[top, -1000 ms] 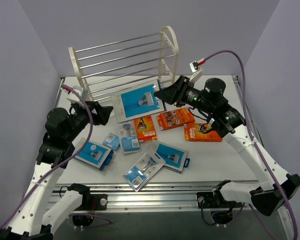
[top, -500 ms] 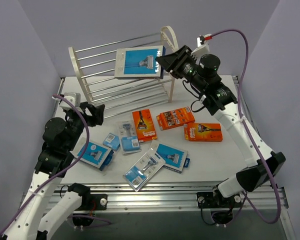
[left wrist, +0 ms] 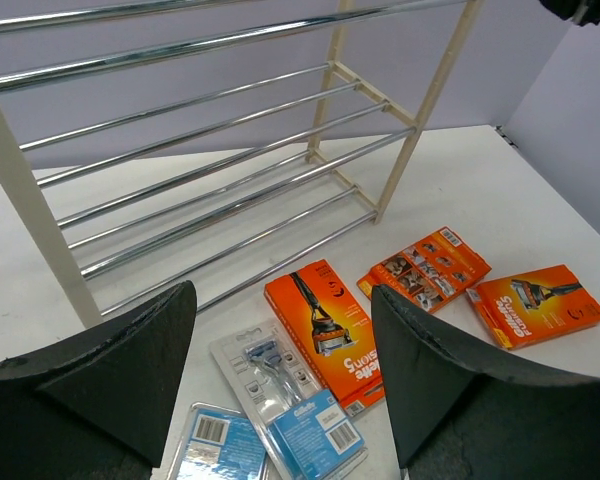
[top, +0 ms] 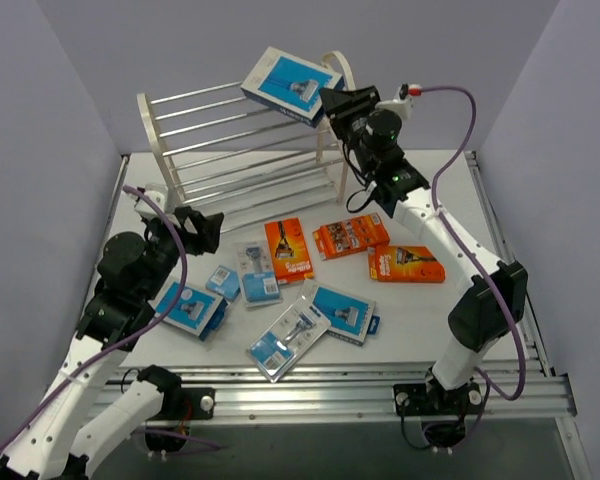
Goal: Place and organize the shaving razors onto the shelf
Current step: Place the shaving razor onto shelf
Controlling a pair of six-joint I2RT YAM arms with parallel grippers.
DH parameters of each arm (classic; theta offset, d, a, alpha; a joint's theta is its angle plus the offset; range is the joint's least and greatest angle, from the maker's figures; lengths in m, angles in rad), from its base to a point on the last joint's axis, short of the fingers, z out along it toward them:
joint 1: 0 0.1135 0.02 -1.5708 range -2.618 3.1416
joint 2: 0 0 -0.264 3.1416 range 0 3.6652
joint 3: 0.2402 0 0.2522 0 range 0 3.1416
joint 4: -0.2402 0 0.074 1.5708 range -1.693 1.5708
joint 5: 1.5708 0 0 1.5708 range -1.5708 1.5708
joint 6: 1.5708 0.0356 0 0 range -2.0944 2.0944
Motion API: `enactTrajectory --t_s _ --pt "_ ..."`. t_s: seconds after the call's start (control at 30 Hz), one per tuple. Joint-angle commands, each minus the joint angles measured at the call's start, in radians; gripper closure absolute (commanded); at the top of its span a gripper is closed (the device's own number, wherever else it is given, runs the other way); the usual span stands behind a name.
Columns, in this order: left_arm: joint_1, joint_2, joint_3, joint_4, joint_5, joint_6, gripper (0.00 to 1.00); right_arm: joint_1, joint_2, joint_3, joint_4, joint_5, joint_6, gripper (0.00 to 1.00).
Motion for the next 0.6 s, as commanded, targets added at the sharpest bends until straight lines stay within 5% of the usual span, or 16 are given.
enactTrajectory --t_s 0.0,0.57 --pt "-0.028 -0.004 0.008 0.014 -0.027 -0.007 0.21 0.028 0.015 0.031 0.173 0.179 0.085 1.00" --pt "-0.097 0.013 0.010 0.000 -0.062 -0.002 0.20 0.125 0.121 0.028 0.206 0.607 0.183 1.00"
